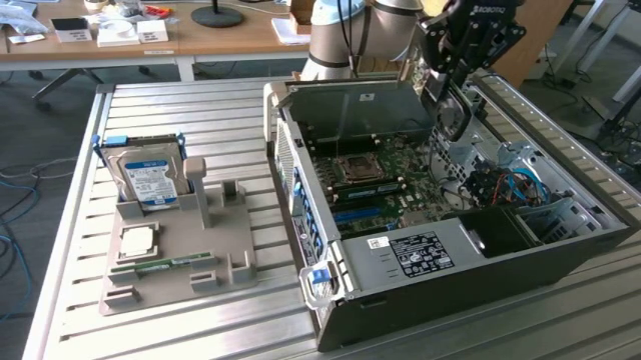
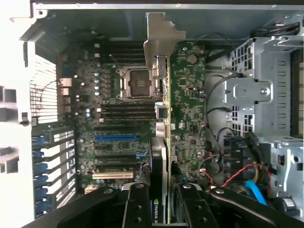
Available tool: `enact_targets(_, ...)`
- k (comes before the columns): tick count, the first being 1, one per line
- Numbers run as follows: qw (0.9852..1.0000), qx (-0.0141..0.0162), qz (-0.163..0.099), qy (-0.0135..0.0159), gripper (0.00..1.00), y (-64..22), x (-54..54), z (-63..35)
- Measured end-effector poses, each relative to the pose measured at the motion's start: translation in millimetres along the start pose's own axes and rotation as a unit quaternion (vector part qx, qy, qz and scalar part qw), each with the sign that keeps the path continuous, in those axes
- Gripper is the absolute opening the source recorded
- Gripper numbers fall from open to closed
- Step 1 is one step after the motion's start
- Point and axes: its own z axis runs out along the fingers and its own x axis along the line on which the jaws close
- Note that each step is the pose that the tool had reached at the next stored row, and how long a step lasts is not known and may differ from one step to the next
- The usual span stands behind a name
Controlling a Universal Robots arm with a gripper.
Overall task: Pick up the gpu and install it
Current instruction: 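Pick up the gpu and move the gpu toward the slot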
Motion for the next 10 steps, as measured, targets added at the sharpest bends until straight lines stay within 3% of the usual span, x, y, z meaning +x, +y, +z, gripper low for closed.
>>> enact_targets(5,1.0,0.0,0.0,0.0,0.27,0.6,-11.8,0.4)
enact_targets(10,1.0,0.0,0.0,0.0,0.27,0.6,-12.1,0.4)
